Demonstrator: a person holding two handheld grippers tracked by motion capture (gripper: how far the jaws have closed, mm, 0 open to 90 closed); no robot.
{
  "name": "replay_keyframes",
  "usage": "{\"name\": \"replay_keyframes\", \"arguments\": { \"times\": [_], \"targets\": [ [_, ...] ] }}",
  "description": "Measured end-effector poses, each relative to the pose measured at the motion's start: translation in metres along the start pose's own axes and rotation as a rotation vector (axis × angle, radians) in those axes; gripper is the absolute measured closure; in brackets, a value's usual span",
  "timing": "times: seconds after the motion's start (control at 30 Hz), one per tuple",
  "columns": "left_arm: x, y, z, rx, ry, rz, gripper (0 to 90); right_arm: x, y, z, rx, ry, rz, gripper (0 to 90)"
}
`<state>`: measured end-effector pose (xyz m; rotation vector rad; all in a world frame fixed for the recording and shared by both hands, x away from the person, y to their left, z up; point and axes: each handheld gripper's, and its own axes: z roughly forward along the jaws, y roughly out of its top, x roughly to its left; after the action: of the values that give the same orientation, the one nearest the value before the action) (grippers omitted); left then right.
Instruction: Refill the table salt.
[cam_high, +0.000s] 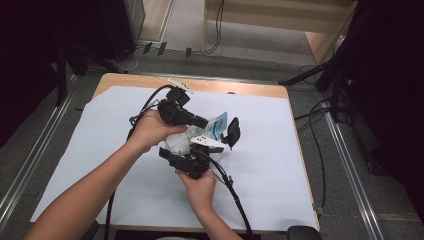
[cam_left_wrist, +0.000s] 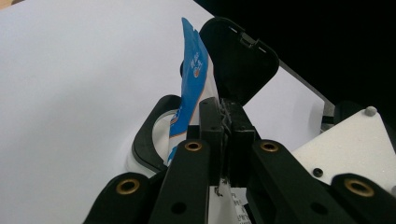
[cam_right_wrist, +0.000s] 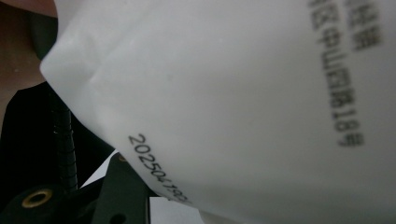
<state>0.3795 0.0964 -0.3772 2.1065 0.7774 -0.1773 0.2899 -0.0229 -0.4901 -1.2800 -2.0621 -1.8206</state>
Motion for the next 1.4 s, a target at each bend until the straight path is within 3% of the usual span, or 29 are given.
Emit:
{"name": "replay_keyframes", "arguments": {
  "times": [0.6, 0.8, 1.03, 1.4],
  "targets": [
    [-0.0010, 0.0007, -0.0006, 0.003, 0.005, 0.004, 89.1, 0.0003, 0.0006, -0.0002, -0.001, -0.009, -0.010, 53.9],
    [-0.0004, 0.0006, -0.0008, 0.002, 0.008, 0.002, 89.4, 0.0032, 0.0008, 0.0003, 0.016, -0.035, -0.062, 52.3],
    [-0.0008, 0.0007, -0.0008, 0.006, 0.010, 0.003, 89.5, 0.0038, 0.0003, 0.0011, 0.025, -0.035, -0.078, 51.9],
    [-0.0020, 0.0012, -0.0022, -0.002, 0.010, 0.002, 89.3, 0.0034, 0.0013, 0.0004, 0.007, -0.008, -0.029, 53.9]
  ]
}}
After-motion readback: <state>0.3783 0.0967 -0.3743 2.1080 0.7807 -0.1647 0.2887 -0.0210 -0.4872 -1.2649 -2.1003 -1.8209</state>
